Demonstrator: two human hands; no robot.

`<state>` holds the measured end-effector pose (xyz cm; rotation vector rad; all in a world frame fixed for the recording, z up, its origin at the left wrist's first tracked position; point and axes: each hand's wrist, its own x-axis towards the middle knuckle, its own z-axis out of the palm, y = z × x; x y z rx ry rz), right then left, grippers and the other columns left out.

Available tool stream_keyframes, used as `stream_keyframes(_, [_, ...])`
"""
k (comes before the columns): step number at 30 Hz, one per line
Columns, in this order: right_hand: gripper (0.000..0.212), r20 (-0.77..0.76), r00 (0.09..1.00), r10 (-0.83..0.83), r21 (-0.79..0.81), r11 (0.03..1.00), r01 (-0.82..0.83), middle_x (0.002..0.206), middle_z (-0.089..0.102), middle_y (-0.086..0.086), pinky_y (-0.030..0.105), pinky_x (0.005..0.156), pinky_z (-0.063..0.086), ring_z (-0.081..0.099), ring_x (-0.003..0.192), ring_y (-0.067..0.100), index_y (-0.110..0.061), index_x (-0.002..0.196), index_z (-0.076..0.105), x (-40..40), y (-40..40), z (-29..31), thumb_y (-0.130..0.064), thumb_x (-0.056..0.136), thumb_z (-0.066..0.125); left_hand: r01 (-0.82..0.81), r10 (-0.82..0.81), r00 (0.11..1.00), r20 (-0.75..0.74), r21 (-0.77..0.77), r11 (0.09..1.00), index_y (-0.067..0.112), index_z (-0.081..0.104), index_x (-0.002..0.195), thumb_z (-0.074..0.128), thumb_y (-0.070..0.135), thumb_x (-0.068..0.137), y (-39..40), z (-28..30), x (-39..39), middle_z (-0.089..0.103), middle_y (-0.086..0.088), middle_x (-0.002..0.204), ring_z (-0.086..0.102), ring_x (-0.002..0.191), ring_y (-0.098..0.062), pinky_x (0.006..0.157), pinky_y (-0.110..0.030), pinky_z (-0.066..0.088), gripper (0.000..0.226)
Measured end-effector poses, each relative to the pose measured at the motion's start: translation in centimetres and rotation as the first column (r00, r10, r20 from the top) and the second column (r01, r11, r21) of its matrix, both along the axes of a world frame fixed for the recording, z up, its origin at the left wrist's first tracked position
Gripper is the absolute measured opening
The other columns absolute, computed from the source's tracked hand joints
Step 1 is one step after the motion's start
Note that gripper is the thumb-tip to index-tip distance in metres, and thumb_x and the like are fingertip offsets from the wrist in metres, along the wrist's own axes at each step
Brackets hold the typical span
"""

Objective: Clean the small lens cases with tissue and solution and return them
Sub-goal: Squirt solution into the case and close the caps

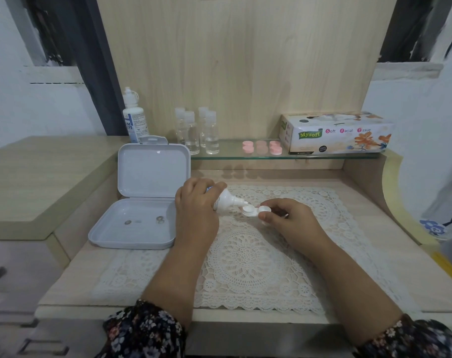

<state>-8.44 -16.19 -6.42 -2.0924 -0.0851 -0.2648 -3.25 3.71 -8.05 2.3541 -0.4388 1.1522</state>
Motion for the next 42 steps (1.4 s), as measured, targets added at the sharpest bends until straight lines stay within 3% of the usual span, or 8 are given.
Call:
stream_keyframes(11, [0.018, -0.008, 1.000, -0.003, 0.002, 1.000, 0.003, 0.091, 0.068, -0.006, 0.020, 0.072, 0.049, 0.064, 0.085, 0.012, -0.024, 0.105, 0.072, 0.0, 0.0, 0.0, -0.028, 0.088, 0.069, 0.011, -0.012, 0.999, -0.040, -0.024, 1.000, 0.019, 0.069, 0.102, 0.073, -0.015, 0.051, -0.2, 0.1, -0.1, 0.065, 0.001, 0.101, 0.043, 0.100, -0.020, 0.081, -0.036, 0.032, 0.062])
stream_keyframes(15, [0.018, -0.032, 0.999, 0.015, 0.034, 0.999, -0.014, 0.087, 0.068, -0.006, 0.008, 0.061, 0.045, 0.060, 0.070, -0.003, -0.025, 0.104, 0.072, -0.2, 0.1, 0.2, -0.026, 0.086, 0.071, 0.058, -0.060, 0.997, -0.045, -0.037, 0.998, 0.018, 0.067, 0.105, 0.076, -0.012, 0.053, -0.7, 0.2, -0.5, 0.064, -0.001, 0.104, 0.043, 0.100, -0.020, 0.079, -0.037, 0.036, 0.061])
stream_keyframes(21, [0.018, -0.051, 0.998, 0.040, 0.064, 0.997, -0.036, 0.084, 0.070, -0.007, 0.006, 0.059, 0.043, 0.057, 0.062, -0.010, -0.027, 0.100, 0.073, -0.3, 0.3, 0.5, -0.022, 0.083, 0.074, 0.108, -0.106, 0.993, -0.053, 0.032, 0.994, 0.019, 0.066, 0.105, 0.074, -0.011, 0.055, -1.1, 0.3, -0.9, 0.063, 0.001, 0.103, 0.045, 0.101, -0.022, 0.080, -0.038, 0.037, 0.059])
stream_keyframes(32, [0.020, -0.058, 0.996, 0.062, 0.097, 0.994, -0.056, 0.073, 0.067, -0.013, 0.006, 0.056, 0.040, 0.053, 0.055, -0.010, -0.027, 0.100, 0.074, -0.5, 0.6, 0.6, -0.020, 0.081, 0.076, 0.113, -0.115, 0.993, 0.022, 0.066, 0.991, 0.016, 0.069, 0.103, 0.056, -0.007, 0.058, -1.0, 0.1, -0.5, 0.063, -0.003, 0.097, 0.043, 0.100, -0.021, 0.083, -0.044, 0.040, 0.052])
stream_keyframes(42, [0.021, -0.054, 0.997, 0.059, 0.074, 0.996, -0.055, 0.081, 0.070, -0.008, 0.007, 0.058, 0.041, 0.055, 0.059, -0.007, -0.025, 0.103, 0.075, -0.4, 0.5, 0.5, -0.022, 0.081, 0.076, 0.100, -0.103, 0.994, 0.044, 0.060, 0.993, 0.017, 0.070, 0.102, 0.055, -0.008, 0.057, -1.0, 0.3, -0.6, 0.064, -0.003, 0.096, 0.044, 0.099, -0.020, 0.084, -0.038, 0.036, 0.053])
